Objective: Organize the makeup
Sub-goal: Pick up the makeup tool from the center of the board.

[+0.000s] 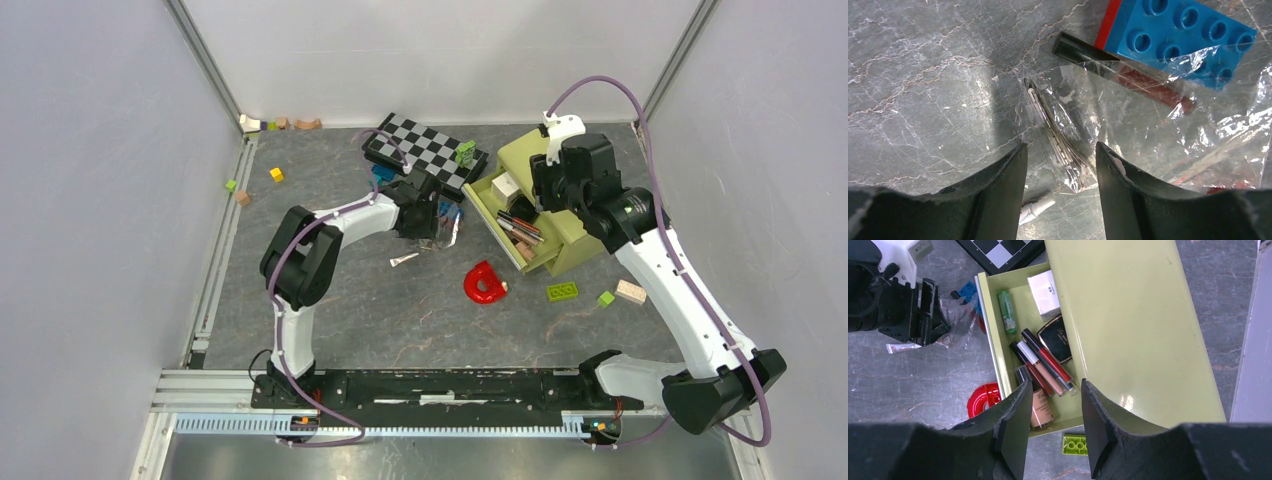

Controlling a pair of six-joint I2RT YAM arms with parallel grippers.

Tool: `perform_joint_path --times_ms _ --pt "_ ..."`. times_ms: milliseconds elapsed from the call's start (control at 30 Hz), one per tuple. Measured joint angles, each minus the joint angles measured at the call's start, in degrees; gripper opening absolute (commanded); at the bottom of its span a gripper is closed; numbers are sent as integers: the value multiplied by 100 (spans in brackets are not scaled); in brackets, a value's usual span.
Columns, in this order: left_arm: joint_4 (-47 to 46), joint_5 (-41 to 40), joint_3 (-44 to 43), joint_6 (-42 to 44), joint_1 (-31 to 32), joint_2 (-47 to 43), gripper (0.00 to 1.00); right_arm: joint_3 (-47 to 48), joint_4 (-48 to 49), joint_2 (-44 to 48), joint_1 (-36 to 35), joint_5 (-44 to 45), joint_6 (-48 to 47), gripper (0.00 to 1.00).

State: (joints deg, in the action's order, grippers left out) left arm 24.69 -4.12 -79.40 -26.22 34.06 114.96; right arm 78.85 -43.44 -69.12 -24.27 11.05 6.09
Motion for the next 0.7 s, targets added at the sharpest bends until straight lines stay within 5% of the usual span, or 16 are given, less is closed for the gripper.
perform_joint_path --times_ms 133,367,700 --pt "245 -448 -210 4 212 140 53 0 -2 -15 0 0 -20 47" --pt "426 -935 -297 0 356 227 27 -2 -2 -24 0 17 -44 48" --pt "439 -946 -306 -4 356 223 19 -50 0 -24 0 63 -44 48"
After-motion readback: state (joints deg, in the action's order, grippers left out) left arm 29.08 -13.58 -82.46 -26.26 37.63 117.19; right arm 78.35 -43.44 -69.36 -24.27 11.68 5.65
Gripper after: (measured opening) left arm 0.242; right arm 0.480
